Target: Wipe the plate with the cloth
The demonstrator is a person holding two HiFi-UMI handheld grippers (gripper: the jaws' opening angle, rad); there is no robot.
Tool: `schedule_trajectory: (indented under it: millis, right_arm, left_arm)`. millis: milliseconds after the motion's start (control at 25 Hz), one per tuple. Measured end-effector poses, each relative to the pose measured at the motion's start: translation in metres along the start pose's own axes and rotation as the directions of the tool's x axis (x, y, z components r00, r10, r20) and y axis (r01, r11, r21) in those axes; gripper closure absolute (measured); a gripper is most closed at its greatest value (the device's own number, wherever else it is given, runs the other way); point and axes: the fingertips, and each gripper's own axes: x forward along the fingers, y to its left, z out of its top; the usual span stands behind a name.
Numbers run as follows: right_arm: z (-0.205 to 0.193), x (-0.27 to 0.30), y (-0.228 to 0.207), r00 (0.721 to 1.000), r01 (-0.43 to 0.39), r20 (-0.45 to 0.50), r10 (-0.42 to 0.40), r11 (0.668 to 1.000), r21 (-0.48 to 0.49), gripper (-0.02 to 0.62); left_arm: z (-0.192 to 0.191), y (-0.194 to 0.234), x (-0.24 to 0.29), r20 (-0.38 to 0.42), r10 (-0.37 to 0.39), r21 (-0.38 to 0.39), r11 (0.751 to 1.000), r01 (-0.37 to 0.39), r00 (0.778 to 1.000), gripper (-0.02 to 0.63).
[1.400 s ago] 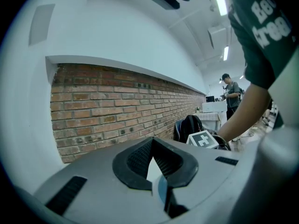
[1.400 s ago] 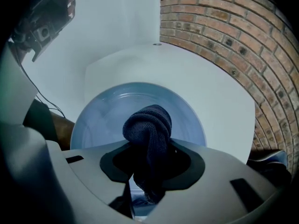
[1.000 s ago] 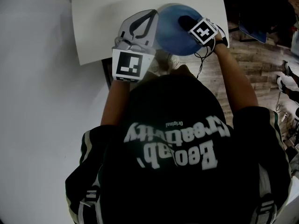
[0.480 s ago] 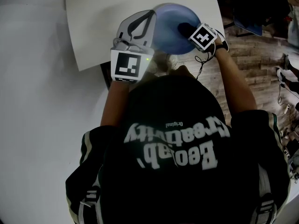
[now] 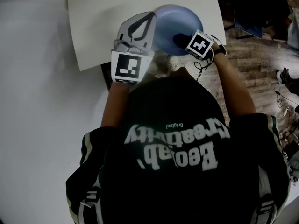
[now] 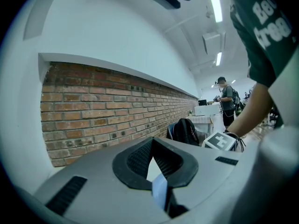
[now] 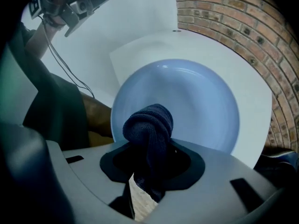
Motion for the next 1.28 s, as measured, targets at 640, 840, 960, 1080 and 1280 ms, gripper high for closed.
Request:
schedule_trajectory:
  millis: [640,840,960,1080,1280]
  right_arm:
    - [0.070,0.022,0.016,0.993,-0.064,0.094,0.078,0.987,-0.146,0.460]
    - [0.088,0.026,-0.006,0.993,-0.005,0.116,0.023,0.989,-0.148,0.460]
    - [0.098,0.023,-0.024,0.990,0.053,0.139,-0.036,0.991,-0.120,0.460]
    - [0.110,0.020,-0.038,0.982,0.079,0.178,-0.061,0.993,-0.093,0.460]
    - [0.111,0.014,-0.063,0.970,0.116,0.217,-0.106,0.993,-0.035,0.460]
  left_arm:
    - [-0.014,0.018,-0.019,-0.036,0.080,-0.013,0.997,-0.081,0.996,0.604]
    - [-0.020,0.023,-0.023,-0.046,0.108,-0.021,0.994,-0.109,0.993,0.604]
    - [-0.019,0.025,-0.028,-0.058,0.123,-0.008,0.992,-0.123,0.991,0.604]
    - [-0.018,0.027,-0.032,-0.064,0.133,-0.005,0.991,-0.133,0.989,0.604]
    - [-0.019,0.026,-0.030,-0.071,0.135,-0.017,0.990,-0.137,0.988,0.604]
